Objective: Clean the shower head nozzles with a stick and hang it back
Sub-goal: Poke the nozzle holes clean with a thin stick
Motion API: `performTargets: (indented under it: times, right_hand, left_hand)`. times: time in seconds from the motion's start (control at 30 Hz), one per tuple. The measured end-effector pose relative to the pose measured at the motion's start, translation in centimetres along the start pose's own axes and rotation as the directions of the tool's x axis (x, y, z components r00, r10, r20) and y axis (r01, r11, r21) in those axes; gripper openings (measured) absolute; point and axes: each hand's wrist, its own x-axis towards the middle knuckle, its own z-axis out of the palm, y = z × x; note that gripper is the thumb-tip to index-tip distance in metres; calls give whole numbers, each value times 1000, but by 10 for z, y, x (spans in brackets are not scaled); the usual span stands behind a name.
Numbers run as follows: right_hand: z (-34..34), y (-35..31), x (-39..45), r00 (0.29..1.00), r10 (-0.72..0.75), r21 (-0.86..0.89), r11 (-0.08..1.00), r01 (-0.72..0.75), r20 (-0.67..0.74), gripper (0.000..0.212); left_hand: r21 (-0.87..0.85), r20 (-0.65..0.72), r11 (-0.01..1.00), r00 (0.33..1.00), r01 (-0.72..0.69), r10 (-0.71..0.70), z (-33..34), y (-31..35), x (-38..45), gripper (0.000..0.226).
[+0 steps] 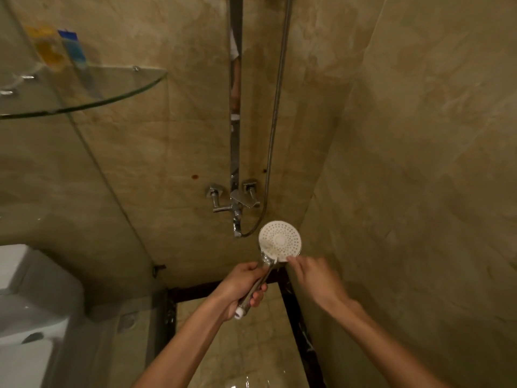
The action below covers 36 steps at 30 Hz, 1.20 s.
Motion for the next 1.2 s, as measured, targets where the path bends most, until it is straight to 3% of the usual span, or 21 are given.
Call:
performTargets:
  times: [0.1, 0.3, 0.53, 0.67, 0.9, 1.07, 1.2]
  right_hand:
    - [1, 6, 5, 999, -36, -24, 999, 36, 10, 52]
    - [-28, 13, 34, 998, 60, 15, 998, -60, -36, 49]
    - [-6, 8, 7, 998, 26, 0, 1000, -26, 51, 52]
    - [-28, 14, 31, 995, 84, 40, 996, -82, -45, 48]
    - [4, 8, 11, 1000, -15, 53, 998, 14, 18, 50]
    - [-21, 17, 34, 1000, 6, -83, 997, -4, 25, 39]
    - [-7, 0, 13, 999, 43, 45, 998, -44, 26, 50]
  left_hand:
    - [1, 9, 1000, 1000, -3, 3, -2, -1, 1, 16]
    - [7, 33, 1000, 999, 20, -20, 0, -10, 5, 14]
    - [2, 20, 1000, 1000, 14, -14, -4, -13, 7, 14]
    - [20, 31, 1000, 1000, 1, -2, -5, -13, 4, 14]
    - [16, 12, 1000, 1000, -9, 9, -9, -11, 5, 16]
    - [22, 8, 1000, 1000, 2, -2, -8, -13, 1, 14]
    - [20, 4, 1000, 1000, -7, 7, -7, -11, 2, 15]
